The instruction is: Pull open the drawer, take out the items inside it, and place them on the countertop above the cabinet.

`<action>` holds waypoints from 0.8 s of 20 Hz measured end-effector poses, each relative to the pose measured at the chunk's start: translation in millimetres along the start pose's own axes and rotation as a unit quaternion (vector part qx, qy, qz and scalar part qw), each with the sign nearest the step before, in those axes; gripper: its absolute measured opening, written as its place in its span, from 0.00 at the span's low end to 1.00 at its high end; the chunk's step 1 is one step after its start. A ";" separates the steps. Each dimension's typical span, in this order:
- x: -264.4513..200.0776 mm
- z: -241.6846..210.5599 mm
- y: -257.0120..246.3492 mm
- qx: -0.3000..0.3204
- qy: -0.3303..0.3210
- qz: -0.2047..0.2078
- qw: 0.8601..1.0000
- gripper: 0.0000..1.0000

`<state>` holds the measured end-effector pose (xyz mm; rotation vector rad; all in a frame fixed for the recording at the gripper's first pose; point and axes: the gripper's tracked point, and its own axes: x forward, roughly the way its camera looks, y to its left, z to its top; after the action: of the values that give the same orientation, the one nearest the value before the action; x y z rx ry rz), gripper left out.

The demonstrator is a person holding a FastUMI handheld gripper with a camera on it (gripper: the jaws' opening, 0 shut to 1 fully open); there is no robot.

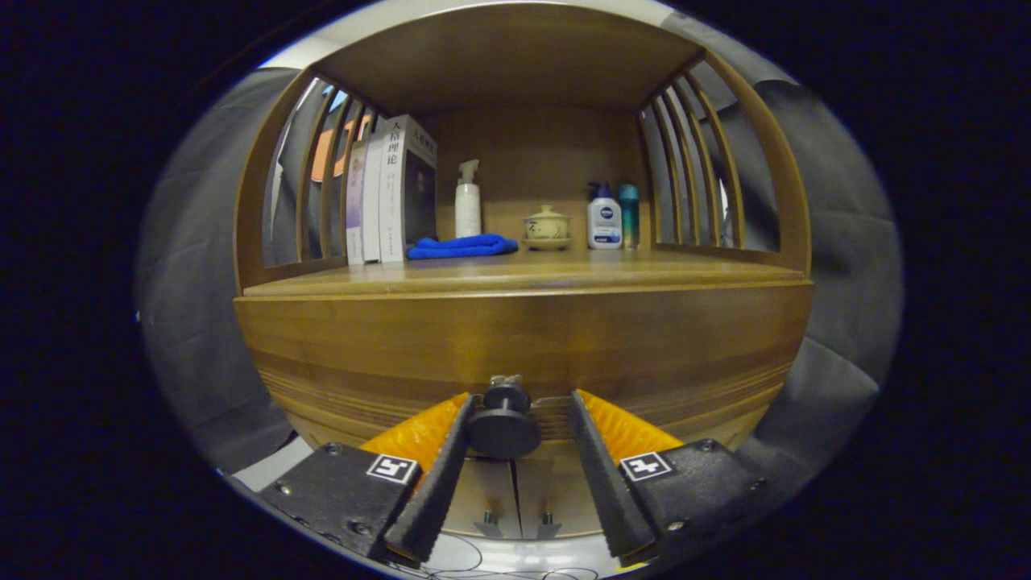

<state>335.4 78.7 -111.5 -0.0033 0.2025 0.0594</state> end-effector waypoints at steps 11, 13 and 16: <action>-5.0 -9.2 5.6 0.026 0.030 0.003 0.999 0.37; -9.3 -10.0 7.2 0.032 0.034 0.002 0.999 0.36; -26.1 -14.5 5.6 0.024 0.033 -0.001 0.999 0.36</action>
<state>306.6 82.6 -120.5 0.0421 0.2705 0.0517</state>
